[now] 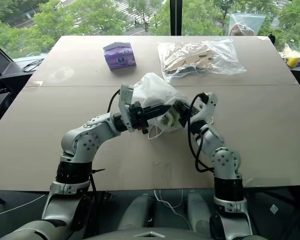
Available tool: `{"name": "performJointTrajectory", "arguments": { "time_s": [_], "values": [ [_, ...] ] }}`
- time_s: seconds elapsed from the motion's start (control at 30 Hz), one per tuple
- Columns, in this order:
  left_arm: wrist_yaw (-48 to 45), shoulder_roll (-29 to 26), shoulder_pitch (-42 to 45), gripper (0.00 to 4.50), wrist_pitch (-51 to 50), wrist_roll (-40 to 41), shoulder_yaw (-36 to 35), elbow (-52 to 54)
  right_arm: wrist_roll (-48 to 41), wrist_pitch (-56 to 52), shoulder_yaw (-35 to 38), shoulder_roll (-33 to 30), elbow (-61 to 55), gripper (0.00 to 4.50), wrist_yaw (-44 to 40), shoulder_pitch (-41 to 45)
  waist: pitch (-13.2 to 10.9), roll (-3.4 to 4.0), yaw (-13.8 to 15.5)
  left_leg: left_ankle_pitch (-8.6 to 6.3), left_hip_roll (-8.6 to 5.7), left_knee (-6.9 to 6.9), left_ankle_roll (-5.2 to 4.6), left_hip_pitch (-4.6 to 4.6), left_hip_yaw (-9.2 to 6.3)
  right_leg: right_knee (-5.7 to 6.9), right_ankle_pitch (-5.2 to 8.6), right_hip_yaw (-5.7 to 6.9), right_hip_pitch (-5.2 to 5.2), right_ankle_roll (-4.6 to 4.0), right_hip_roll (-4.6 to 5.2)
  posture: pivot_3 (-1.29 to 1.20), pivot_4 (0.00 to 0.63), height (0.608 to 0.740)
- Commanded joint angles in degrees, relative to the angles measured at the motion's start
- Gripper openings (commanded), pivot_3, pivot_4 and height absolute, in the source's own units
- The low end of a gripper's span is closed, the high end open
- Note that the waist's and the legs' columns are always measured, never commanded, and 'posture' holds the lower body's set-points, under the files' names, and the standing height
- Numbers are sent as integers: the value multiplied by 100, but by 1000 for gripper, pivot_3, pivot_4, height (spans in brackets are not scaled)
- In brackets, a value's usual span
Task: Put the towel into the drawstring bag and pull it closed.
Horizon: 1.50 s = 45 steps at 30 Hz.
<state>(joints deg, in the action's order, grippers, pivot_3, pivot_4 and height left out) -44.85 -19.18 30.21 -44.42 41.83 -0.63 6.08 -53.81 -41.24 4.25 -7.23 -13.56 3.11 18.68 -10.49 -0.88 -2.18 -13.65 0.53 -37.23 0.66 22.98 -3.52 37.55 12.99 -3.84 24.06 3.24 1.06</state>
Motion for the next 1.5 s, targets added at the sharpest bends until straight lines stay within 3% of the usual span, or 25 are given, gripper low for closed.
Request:
{"name": "performJointTrajectory", "arguments": {
  "time_s": [0.03, 0.2, 0.33, 0.4, 0.57, 0.9, 1.0, 1.27, 1.43, 1.5],
  "values": [
    [-66, -39, 157, 0, 223, -40, -125, -16, -2, -419, 6, -889, -654, 2292, -863, -332, 0, 0, -5, 0, 0, 1, 0, 0, 1, -2, 0, 0, 0, 1, 0, 0, 150, 740],
    [-87, -53, 176, 0, 285, -84, -115, -59, 585, 9, -219, -2425, -1538, 2292, -2629, -995, 0, 0, -42, 0, 6, 16, -1, -5, 5, -5, -6, -5, 3, 14, -8, 0, 150, 740],
    [-113, -55, 179, 0, 277, -97, -113, -61, 2257, 980, -643, -3076, -951, 2292, -2817, -1135, -1, -3, -39, 0, 9, 12, 0, -8, 5, -6, -5, -2, 1, 17, -12, 0, 150, 740],
    [-117, -55, 180, 0, 271, -99, -107, -55, 2795, 1237, -809, -3049, -609, 2292, -2691, -1041, -3, -5, -32, 0, 8, 2, 0, -7, 10, -6, 1, -4, 0, 6, -9, 0, 150, 740],
    [-115, -70, 219, 0, 258, -101, -108, -51, 3567, 1631, -1007, -2485, -14, 4450, -2384, -687, -3, -6, -36, 0, 7, -6, 1, -8, 15, 1, -2, -13, 1, 9, -9, 0, 150, 740],
    [-111, -97, 212, 0, 239, -117, -68, 3, 4193, 2061, -1023, -1741, 1222, 4450, -2376, -24, -4, -7, -11, 0, 3, -1, 1, -4, 11, 0, -9, -10, 0, 17, -4, 0, 150, 740],
    [-72, -90, 237, 0, 218, -115, -80, -25, 4569, 2686, -1007, -1559, 1812, 3680, -2166, 174, -4, -7, -28, 0, 3, -1, 1, -7, 11, 3, -9, -11, 1, 17, -5, 0, 150, 740],
    [145, -107, 192, 0, 289, -347, 2, -14, 4699, 3428, -583, -1034, 2242, 198, -1797, 455, -4, -7, -23, 0, 4, -1, 1, -8, 10, 9, -18, -11, 1, 1, -5, 0, 150, 740],
    [241, 14, 197, 0, 106, -134, -187, -49, 4730, 3482, -478, -1031, 2149, 68, -1839, 317, -4, -7, -19, 0, 2, 0, 1, -8, 10, 9, -21, -11, 0, -4, -4, 0, 150, 740],
    [148, -86, 197, 588, 16, -108, -161, 5, 4734, 3472, -443, -1017, 2095, 0, -1836, 251, -4, -7, -22, 0, 3, 0, 1, -9, 9, 11, -21, -10, 0, -3, -5, 0, 150, 740]
  ]
}}
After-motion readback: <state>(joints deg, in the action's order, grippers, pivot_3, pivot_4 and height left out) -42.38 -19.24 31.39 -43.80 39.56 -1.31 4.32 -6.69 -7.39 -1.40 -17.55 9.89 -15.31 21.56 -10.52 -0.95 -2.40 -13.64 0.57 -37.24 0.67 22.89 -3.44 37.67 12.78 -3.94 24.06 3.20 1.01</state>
